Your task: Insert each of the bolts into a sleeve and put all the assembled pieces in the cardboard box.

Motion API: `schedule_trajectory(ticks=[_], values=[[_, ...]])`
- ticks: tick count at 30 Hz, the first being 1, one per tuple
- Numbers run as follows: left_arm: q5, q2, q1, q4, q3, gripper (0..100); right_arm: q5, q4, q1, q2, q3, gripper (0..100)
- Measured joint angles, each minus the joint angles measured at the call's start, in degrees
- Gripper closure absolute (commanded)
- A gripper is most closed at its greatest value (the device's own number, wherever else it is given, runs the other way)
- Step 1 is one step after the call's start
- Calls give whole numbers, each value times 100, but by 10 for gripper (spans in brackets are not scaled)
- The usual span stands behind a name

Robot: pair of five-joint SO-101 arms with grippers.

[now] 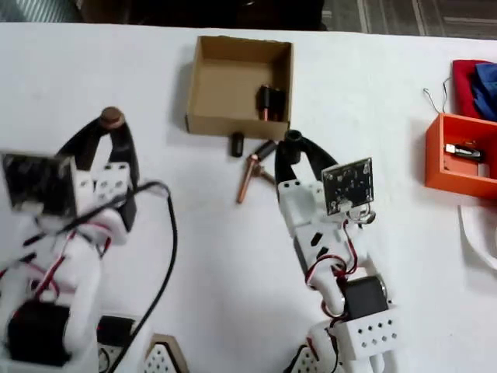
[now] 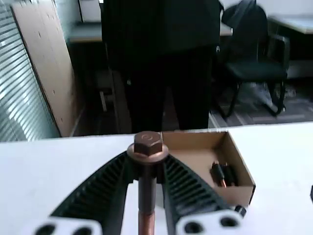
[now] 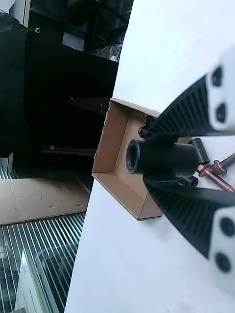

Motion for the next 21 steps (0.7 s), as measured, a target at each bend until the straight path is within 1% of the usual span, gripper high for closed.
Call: schedule_trajectory(ticks=[3, 5, 7, 9, 12, 14, 15, 18, 21], values=[[0, -325, -18, 0, 9, 973, 35, 0, -44, 0, 0, 975], [167, -484, -9, -114, 185, 973, 35, 0, -35, 0, 0, 975], [624, -571, 9, -475, 404, 973, 35, 0, -35, 0, 0, 975], [1275, -589, 0, -976, 659, 973, 0, 0, -44, -70, 0, 976], [2145, -571, 0, -1837, 1160, 973, -615, 0, -44, -422, 0, 976], [2453, -369, 0, -2277, 1407, 973, -1037, 0, -35, -791, 70, 976], [2532, -193, 35, -2374, 1433, 973, -1116, -35, -44, -967, 141, 976], [2620, 273, 422, -2488, 1442, 973, -1073, -62, -255, -1433, 492, 976], [2620, 695, 1099, -2532, 1231, 973, -747, -70, -466, -1785, 1020, 976]])
